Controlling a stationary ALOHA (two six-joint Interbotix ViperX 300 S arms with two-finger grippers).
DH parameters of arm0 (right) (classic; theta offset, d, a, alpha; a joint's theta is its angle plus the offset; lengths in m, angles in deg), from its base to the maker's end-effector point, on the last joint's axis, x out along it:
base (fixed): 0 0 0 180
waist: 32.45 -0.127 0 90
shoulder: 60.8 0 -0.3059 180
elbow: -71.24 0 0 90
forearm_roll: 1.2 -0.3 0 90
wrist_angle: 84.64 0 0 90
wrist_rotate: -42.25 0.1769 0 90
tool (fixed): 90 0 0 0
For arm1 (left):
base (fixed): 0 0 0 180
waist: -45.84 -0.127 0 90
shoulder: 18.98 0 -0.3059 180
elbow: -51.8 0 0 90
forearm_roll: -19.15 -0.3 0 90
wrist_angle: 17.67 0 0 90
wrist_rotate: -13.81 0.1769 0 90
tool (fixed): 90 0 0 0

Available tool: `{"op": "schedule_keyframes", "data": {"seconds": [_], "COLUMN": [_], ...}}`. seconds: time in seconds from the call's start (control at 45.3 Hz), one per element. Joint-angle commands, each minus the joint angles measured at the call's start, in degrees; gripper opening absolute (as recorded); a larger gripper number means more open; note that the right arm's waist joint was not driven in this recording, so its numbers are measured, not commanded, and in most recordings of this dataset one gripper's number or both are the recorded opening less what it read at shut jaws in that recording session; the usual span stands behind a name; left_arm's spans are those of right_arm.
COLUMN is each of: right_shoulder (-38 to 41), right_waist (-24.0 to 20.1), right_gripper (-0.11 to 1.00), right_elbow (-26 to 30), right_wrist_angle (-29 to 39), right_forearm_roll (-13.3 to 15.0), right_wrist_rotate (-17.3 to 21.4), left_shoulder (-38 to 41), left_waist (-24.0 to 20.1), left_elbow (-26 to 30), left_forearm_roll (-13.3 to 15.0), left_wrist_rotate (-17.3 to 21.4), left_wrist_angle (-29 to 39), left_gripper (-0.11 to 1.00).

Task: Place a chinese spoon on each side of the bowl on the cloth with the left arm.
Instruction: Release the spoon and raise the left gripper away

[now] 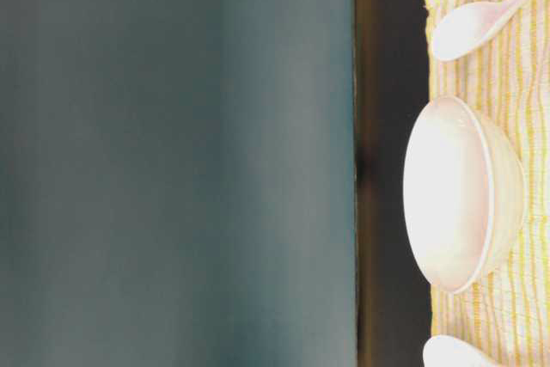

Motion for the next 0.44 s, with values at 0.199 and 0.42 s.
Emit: {"op": "schedule_keyframes", "data": {"seconds": [0.199,0.42], "right_shoulder": [-1.0,-3.5], "right_waist": [0.0,0.0], "right_gripper": [0.01,0.01], "right_elbow": [0.2,0.9], "right_wrist_angle": [0.1,1.7], "right_forearm_roll": [-0.1,-0.1], "right_wrist_rotate": [0.1,-0.1], "left_shoulder": [-5.4,-7.1], "left_waist": [0.2,0.2], "left_elbow": [-3.1,-4.6], "left_forearm_roll": [-0.2,-0.2], "left_wrist_rotate": [0.4,0.5], "left_wrist_angle": [-4.4,-4.7], "left_gripper": [0.83,0.83]}}
